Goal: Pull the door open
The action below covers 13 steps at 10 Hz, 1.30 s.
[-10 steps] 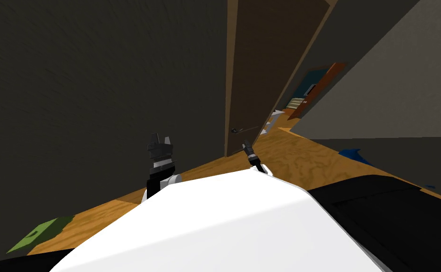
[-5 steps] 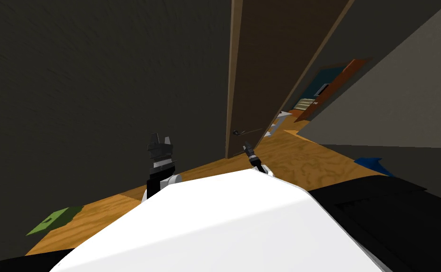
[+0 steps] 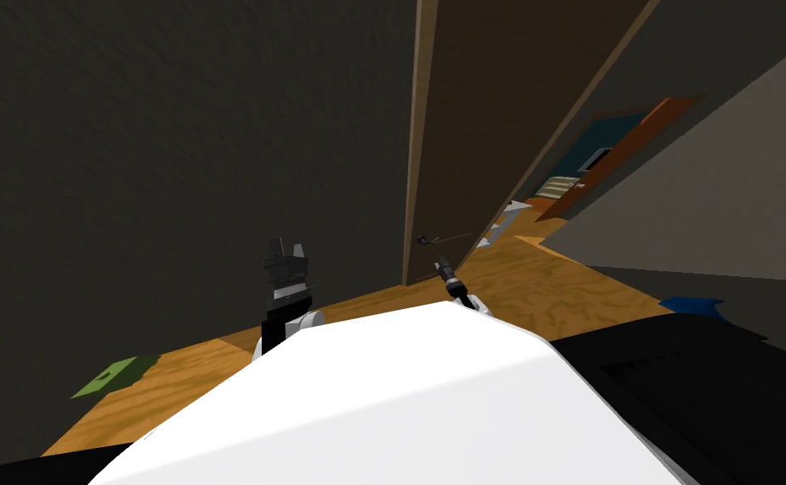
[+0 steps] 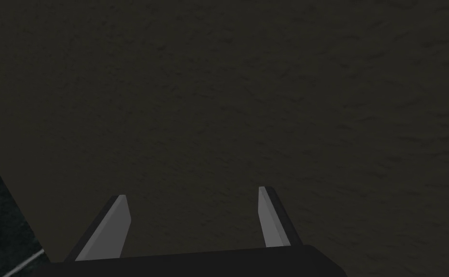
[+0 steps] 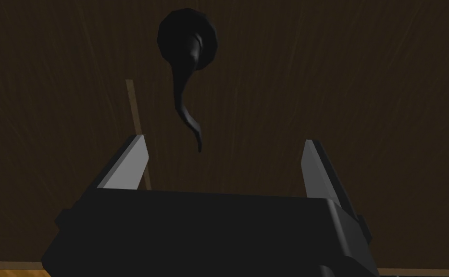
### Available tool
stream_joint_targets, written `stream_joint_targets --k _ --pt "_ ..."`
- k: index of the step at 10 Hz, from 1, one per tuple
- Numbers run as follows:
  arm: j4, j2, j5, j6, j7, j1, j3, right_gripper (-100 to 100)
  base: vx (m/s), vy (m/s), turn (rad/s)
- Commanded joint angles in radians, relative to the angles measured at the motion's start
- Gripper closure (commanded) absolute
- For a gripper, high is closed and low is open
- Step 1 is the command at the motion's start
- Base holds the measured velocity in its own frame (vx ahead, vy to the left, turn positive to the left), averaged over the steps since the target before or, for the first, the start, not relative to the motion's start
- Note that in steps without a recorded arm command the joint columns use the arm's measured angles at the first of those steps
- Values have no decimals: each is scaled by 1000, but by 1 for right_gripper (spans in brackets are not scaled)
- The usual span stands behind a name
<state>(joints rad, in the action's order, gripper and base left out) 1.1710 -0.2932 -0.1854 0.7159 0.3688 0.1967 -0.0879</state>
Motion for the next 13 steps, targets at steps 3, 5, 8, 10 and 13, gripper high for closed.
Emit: stream_joint_targets --k 3,5,8,10,13 --pt "-64 -13 -15 9 16 -20 -8 -100 78 -63 76" --pt "-95 -20 -22 13 24 -29 -11 -100 71 -78 80" --pt "-156 -33 -37 22 40 -48 -19 -100 72 -77 84" --pt "-182 -43 -19 38 36 -51 -39 -100 72 -8 117" --pt "-230 -60 4 60 35 -58 -70 -100 174 19 179"
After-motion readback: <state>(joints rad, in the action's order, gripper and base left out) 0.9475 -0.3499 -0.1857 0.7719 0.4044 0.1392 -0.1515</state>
